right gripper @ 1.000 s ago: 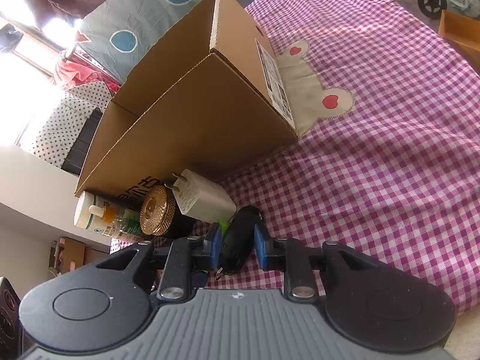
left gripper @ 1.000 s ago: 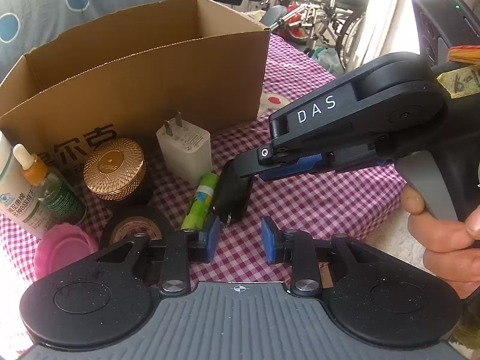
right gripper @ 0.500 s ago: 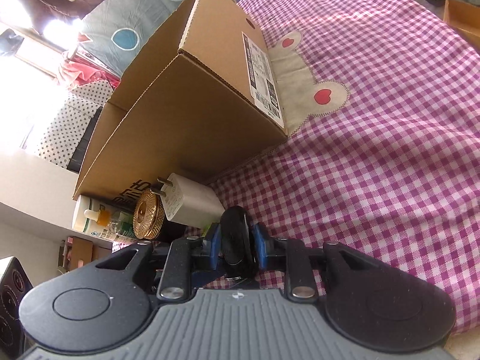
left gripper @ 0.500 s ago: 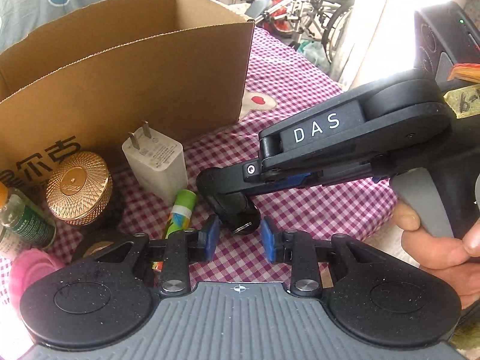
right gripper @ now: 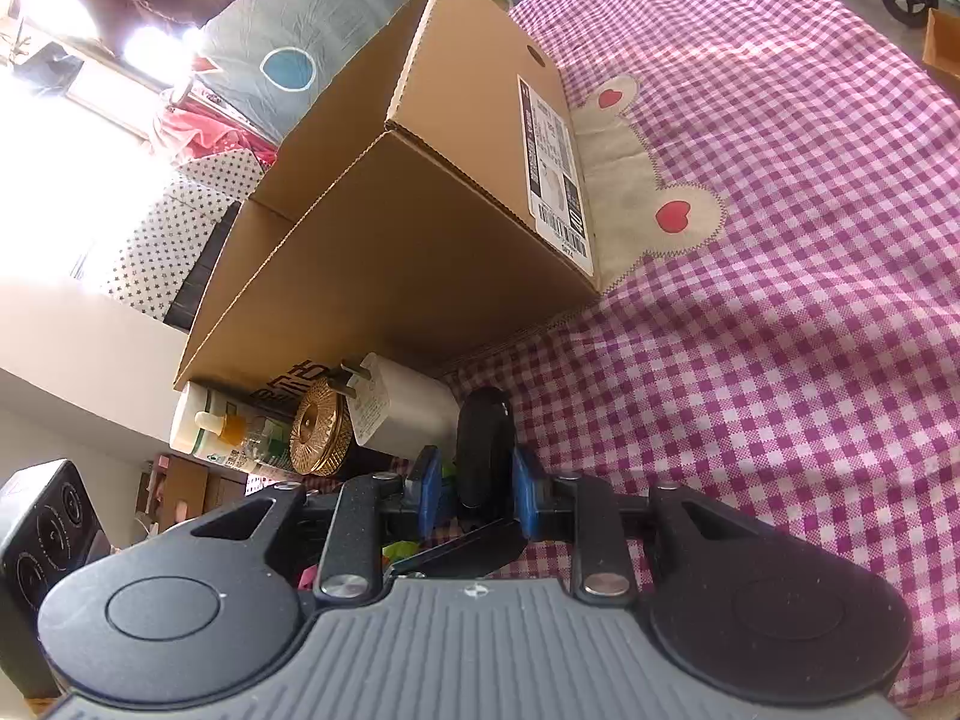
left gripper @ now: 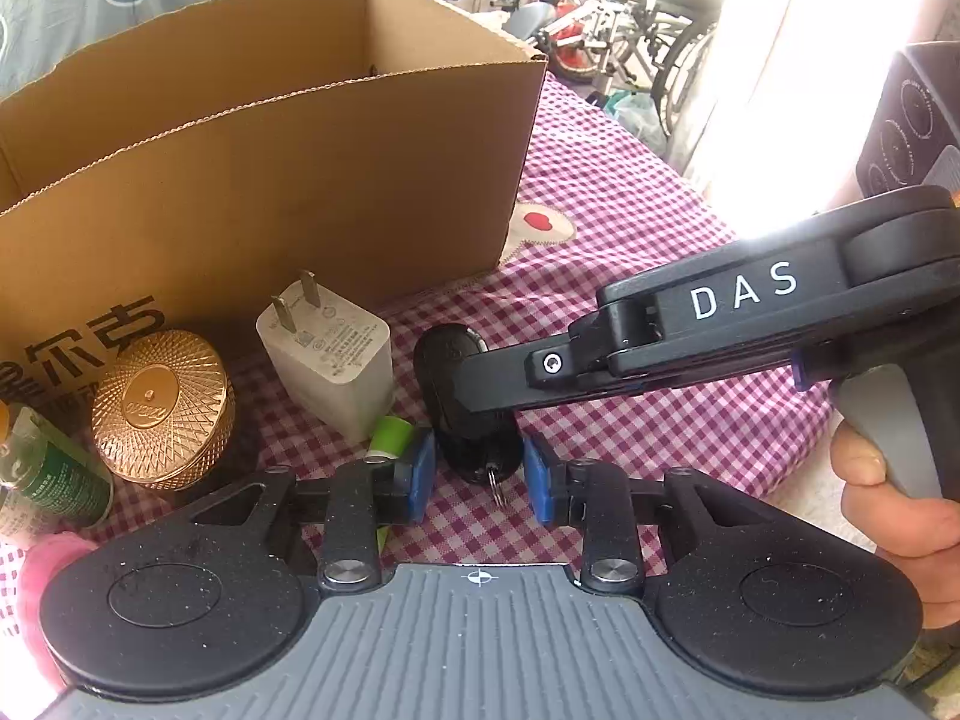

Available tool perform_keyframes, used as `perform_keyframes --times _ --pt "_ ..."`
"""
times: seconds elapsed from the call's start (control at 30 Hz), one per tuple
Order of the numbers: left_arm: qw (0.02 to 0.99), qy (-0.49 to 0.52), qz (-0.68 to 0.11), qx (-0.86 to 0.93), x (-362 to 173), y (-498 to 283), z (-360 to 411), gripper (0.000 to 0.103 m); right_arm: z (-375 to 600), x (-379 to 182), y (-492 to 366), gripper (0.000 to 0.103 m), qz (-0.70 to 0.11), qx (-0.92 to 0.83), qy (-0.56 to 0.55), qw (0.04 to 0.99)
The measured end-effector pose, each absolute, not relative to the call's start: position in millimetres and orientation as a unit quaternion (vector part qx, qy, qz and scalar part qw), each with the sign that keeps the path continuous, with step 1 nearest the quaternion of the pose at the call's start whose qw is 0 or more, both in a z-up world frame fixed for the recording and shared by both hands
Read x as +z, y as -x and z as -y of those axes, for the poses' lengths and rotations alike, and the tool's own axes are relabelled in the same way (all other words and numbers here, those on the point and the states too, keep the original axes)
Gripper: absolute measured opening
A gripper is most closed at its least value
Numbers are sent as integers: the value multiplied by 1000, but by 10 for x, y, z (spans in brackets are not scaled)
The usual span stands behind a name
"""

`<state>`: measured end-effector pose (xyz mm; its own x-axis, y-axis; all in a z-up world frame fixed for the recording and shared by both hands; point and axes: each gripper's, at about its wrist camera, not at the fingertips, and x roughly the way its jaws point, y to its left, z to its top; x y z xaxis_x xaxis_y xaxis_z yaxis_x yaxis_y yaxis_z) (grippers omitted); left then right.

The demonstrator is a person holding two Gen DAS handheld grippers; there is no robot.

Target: Organize rigid objects

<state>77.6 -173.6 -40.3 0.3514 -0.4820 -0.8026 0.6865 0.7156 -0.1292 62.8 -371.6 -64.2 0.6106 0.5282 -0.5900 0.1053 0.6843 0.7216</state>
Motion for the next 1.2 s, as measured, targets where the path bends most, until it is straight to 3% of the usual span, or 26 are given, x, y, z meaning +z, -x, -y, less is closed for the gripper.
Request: perform_keyframes --times 1.2 --pt "809 -107 -431 -385 -418 -790 1717 38 3721 -739 -645 23 -394 192 -411 799"
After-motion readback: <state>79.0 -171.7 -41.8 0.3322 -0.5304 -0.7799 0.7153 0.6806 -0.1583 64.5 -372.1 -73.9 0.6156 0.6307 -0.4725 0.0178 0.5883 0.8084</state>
